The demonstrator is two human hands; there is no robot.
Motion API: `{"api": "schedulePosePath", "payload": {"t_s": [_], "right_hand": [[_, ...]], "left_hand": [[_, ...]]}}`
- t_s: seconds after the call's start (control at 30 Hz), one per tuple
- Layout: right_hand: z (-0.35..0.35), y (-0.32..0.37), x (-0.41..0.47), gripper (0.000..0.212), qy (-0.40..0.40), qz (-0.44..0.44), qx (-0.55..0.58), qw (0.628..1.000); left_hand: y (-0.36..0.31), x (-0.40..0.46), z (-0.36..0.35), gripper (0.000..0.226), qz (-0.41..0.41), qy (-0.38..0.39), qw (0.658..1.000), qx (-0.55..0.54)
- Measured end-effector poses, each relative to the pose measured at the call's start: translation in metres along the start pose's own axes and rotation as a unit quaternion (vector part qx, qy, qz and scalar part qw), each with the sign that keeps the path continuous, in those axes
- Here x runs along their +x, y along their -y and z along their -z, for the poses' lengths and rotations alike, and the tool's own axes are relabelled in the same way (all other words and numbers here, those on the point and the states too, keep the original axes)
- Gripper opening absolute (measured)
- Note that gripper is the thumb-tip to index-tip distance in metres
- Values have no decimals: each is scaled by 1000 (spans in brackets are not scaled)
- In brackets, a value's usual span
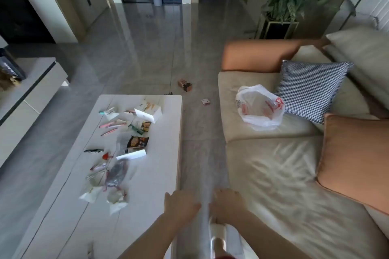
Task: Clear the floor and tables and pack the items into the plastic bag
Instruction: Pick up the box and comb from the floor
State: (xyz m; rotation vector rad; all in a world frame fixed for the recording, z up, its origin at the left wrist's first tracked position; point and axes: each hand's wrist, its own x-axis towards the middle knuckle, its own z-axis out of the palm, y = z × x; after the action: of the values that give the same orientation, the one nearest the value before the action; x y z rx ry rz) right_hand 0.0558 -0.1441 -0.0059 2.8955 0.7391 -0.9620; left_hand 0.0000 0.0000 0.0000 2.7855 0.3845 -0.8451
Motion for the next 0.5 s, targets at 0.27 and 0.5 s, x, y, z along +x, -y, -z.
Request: {"api": "schedulePosePath", "payload": {"t_s": [0.27,0.5], "right_hand": [[43,-31,81,58,34,31,-17,999],[92,-68,148,60,-58,57,-12,997]], "left_hand": [[-8,81,38,47,21,16,998,60],[-38,144,85,51,46,16,998,37]]}}
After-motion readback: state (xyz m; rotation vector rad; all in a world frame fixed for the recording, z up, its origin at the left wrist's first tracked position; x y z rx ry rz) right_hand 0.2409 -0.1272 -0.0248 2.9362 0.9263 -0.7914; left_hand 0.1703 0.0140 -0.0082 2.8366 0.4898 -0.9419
